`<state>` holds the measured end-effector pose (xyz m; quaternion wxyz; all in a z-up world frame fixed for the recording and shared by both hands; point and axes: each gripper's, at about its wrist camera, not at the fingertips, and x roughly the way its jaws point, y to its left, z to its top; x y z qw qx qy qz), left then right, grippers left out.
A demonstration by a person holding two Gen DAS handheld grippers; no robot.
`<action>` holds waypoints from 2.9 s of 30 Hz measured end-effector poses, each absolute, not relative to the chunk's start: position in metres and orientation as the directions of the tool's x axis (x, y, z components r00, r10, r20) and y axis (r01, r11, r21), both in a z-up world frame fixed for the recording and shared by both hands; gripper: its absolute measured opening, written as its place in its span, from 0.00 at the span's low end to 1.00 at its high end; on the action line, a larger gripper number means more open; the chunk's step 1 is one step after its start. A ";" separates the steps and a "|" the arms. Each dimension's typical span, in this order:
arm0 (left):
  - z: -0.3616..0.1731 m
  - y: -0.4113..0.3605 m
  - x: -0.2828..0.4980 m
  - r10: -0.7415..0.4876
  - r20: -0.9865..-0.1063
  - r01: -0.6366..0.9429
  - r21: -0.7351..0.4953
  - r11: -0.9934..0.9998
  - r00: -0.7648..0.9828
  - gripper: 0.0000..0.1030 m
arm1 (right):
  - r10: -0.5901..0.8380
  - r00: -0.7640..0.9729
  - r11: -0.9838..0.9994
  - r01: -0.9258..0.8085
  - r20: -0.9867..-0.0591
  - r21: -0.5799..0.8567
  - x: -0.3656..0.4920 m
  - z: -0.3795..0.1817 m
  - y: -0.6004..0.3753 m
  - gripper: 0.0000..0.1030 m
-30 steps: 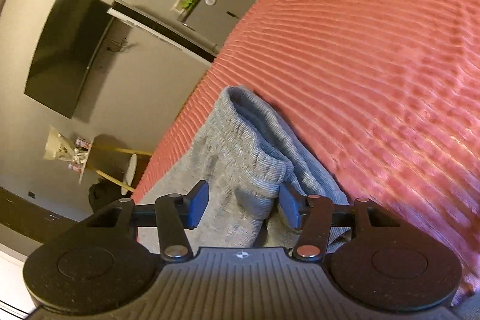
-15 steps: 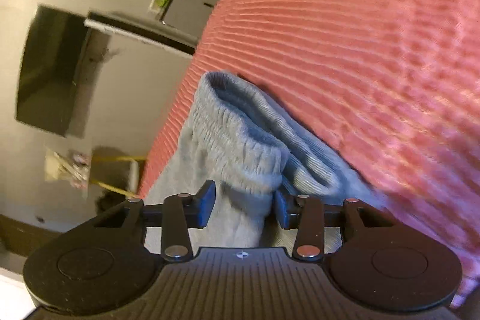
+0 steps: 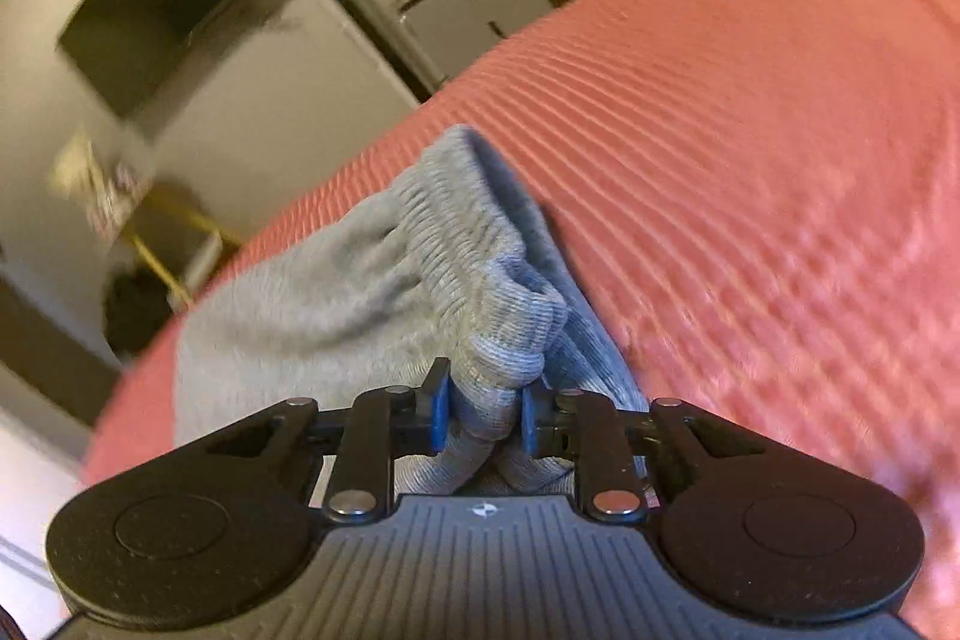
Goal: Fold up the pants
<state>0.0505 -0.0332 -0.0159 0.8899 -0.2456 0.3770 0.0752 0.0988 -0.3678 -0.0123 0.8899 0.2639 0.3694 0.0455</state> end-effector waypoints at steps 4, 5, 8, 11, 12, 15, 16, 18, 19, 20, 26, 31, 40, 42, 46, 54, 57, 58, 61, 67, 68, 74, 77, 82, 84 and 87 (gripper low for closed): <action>-0.015 -0.032 0.044 -0.023 -0.711 -0.326 -0.351 0.878 0.703 0.67 | 0.237 0.723 0.886 0.113 -0.648 0.450 0.089 0.002 -0.362 0.35; -0.015 -0.032 0.042 -0.022 -0.711 -0.331 -0.355 0.874 0.703 0.67 | 0.199 0.724 0.905 0.123 -0.660 0.408 0.086 0.005 -0.359 0.50; -0.010 -0.038 0.040 -0.003 -0.709 -0.332 -0.333 0.883 0.705 0.65 | 0.064 0.733 0.951 0.162 -0.677 0.264 0.081 0.013 -0.356 0.58; 0.000 -0.045 0.039 0.017 -0.705 -0.317 -0.297 0.901 0.709 0.63 | 0.071 0.784 0.963 0.108 -0.616 0.248 0.078 0.027 -0.349 0.50; 0.005 -0.046 0.040 0.006 -0.695 -0.303 -0.305 0.903 0.718 0.63 | 0.076 0.796 0.971 0.079 -0.601 0.228 0.079 0.032 -0.343 0.49; 0.021 -0.054 0.048 -0.002 -0.676 -0.266 -0.292 0.919 0.737 0.64 | 0.110 0.815 0.984 -0.011 -0.569 0.175 0.094 0.040 -0.320 0.38; 0.025 -0.057 0.053 0.005 -0.671 -0.256 -0.276 0.927 0.742 0.64 | 0.125 0.819 0.985 -0.036 -0.561 0.167 0.101 0.042 -0.313 0.35; 0.034 -0.063 0.068 0.007 -0.660 -0.230 -0.252 0.940 0.752 0.64 | 0.139 0.817 0.988 -0.076 -0.559 0.135 0.119 0.043 -0.295 0.33; 0.037 -0.065 0.077 0.005 -0.659 -0.220 -0.244 0.944 0.752 0.64 | 0.139 0.815 0.989 -0.091 -0.563 0.113 0.128 0.044 -0.285 0.33; 0.040 -0.069 0.087 -0.002 -0.660 -0.206 -0.237 0.949 0.751 0.64 | 0.145 0.810 0.989 -0.108 -0.568 0.099 0.137 0.043 -0.277 0.33; 0.031 -0.089 0.154 -0.008 -0.669 -0.140 -0.168 0.976 0.743 0.64 | 0.191 0.772 0.980 -0.184 -0.606 0.074 0.180 0.029 -0.239 0.33; 0.009 -0.104 0.195 0.090 -0.641 -0.121 -0.005 0.993 0.762 0.65 | 0.161 0.775 0.983 -0.183 -0.611 0.026 0.202 0.007 -0.239 0.25; -0.007 -0.092 0.191 0.086 -0.592 -0.061 0.062 0.996 0.801 0.79 | 0.231 0.808 0.971 -0.227 -0.542 0.076 0.200 -0.018 -0.278 0.00; 0.004 -0.094 0.195 0.074 -0.569 -0.065 0.035 0.997 0.819 0.78 | 0.242 0.807 0.970 -0.185 -0.539 0.159 0.197 -0.011 -0.285 0.00; 0.005 -0.106 0.230 0.065 -0.586 -0.043 0.052 0.998 0.807 0.84 | 0.244 0.799 0.969 -0.178 -0.550 0.172 0.210 0.006 -0.270 0.25; -0.007 -0.065 0.240 0.019 -0.657 -0.073 -0.055 0.996 0.754 0.98 | 0.223 0.750 0.965 -0.079 -0.623 0.251 0.244 -0.013 -0.303 0.00; 0.013 -0.061 0.202 -0.054 -0.639 -0.054 -0.149 0.987 0.767 0.91 | 0.238 0.771 0.947 -0.050 -0.591 0.317 0.216 0.004 -0.315 0.04; 0.017 -0.062 0.184 -0.102 -0.625 -0.021 -0.186 0.982 0.774 0.91 | 0.274 0.773 0.930 -0.061 -0.572 0.363 0.199 0.010 -0.319 0.15; 0.014 -0.068 0.128 -0.142 -0.603 -0.007 -0.239 0.971 0.785 0.92 | 0.407 0.739 0.880 -0.160 -0.537 0.447 0.144 0.013 -0.319 0.26; -0.014 -0.084 0.085 -0.053 -0.653 0.013 -0.067 0.998 0.755 0.93 | 0.388 0.665 0.913 -0.183 -0.638 0.364 0.095 -0.019 -0.307 0.20; -0.014 -0.082 0.083 -0.045 -0.660 0.012 -0.055 0.998 0.750 0.93 | 0.387 0.663 0.913 -0.181 -0.641 0.365 0.096 -0.018 -0.309 0.20; -0.026 -0.051 0.079 -0.097 -0.706 -0.109 -0.241 0.964 0.701 0.98 | 0.381 0.679 0.919 -0.202 -0.627 0.339 0.097 -0.031 -0.316 0.11; -0.021 -0.046 0.072 -0.078 -0.719 -0.132 -0.231 0.964 0.691 0.98 | 0.371 0.672 0.922 -0.187 -0.641 0.338 0.094 -0.027 -0.317 0.08; -0.005 -0.038 0.049 0.003 -0.743 -0.197 -0.173 0.965 0.669 0.98 | 0.387 0.685 0.889 -0.099 -0.617 0.447 0.088 -0.016 -0.344 0.00; -0.001 -0.036 0.037 0.114 -0.739 -0.247 -0.073 0.966 0.664 0.98 | 0.401 0.689 0.864 -0.068 -0.603 0.498 0.084 -0.017 -0.358 0.00; 0.003 -0.034 0.011 0.164 -0.734 -0.257 -0.014 0.966 0.659 0.97 | 0.350 0.697 0.904 -0.075 -0.626 0.422 0.074 -0.012 -0.350 0.00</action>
